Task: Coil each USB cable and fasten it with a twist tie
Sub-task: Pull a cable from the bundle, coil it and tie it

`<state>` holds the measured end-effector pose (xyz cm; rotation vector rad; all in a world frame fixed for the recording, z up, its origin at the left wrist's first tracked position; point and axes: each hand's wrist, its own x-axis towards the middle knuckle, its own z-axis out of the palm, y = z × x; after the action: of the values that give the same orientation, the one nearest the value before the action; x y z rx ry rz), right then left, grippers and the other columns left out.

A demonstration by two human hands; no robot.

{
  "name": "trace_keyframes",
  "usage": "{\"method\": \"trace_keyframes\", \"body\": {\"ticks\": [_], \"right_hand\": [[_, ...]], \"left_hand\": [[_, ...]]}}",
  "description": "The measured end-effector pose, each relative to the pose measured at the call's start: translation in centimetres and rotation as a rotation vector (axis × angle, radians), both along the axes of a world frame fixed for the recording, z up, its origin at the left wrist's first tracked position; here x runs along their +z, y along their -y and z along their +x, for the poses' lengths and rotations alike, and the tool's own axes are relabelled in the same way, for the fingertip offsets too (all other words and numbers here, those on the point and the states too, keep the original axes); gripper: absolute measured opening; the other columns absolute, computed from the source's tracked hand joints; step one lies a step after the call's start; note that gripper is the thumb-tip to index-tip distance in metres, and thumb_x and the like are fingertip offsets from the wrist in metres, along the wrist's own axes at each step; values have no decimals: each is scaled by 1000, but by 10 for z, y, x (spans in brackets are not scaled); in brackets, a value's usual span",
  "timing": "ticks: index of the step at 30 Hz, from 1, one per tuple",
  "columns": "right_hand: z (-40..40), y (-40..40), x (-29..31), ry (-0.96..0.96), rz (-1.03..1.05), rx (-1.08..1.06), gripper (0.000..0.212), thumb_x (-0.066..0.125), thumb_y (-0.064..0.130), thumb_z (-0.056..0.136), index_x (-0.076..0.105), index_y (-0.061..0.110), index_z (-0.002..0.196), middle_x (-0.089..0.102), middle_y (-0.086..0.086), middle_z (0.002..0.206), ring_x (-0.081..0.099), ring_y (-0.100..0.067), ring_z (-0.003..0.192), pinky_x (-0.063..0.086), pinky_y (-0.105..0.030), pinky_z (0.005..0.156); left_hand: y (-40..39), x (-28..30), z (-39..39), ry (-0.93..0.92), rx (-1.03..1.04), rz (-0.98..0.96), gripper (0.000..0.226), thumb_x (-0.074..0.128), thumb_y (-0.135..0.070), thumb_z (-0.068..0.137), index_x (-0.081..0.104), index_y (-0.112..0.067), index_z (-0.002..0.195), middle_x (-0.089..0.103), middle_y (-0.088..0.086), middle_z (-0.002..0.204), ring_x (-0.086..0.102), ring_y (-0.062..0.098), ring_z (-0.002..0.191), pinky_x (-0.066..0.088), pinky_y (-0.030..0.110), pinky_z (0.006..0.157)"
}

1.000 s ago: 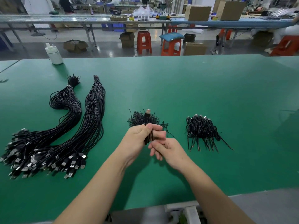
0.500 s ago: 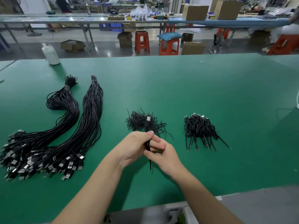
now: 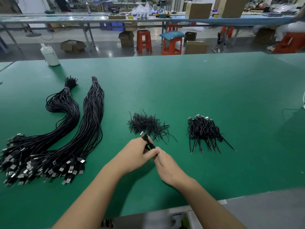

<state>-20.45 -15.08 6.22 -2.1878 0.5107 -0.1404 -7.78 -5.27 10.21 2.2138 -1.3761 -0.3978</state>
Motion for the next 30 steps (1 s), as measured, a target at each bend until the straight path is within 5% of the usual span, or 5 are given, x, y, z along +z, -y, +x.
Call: {"method": "trace_keyframes", "body": {"ticks": [4,14,18,23,30], "right_hand": [[4,-2,-5,-8,-18,19,23,32,15,106,52,10,116,57,-7,114,55,-23,103,44,-39,92],[13,-12,-23,33,32,-45,30,27,31,107,51,13,114,61,-7,107,57,-26,97,45,-43,86],[14,4,-33,19,-79,-145,26,29,30,107,43,14,92,53,-2,86,50,-23,79,41,-42,74],[18,24,-44,94,126,-405,25,29,33,108,37,15,91,36,13,75,33,-4,65,34,-36,72],[17,27,-42,48,166,-355,33,28,33,107,39,9,87,56,-15,81,51,-27,69,49,-50,77]], "left_hand": [[1,-7,8,-68,112,6,26,60,-42,87,61,-20,74,57,-7,60,46,3,51,38,16,50],[15,-11,17,-169,189,102,21,66,-27,83,60,-11,71,48,-7,56,37,11,49,29,23,46],[9,-25,28,-687,128,1,6,67,-9,91,63,-6,96,55,-3,59,52,14,56,44,24,56],[22,-61,37,-102,498,65,10,59,-24,95,59,-23,105,64,-3,99,60,17,91,47,29,80],[61,-71,27,129,565,273,28,53,-42,97,58,-19,113,51,6,118,48,27,112,40,39,92]]}}
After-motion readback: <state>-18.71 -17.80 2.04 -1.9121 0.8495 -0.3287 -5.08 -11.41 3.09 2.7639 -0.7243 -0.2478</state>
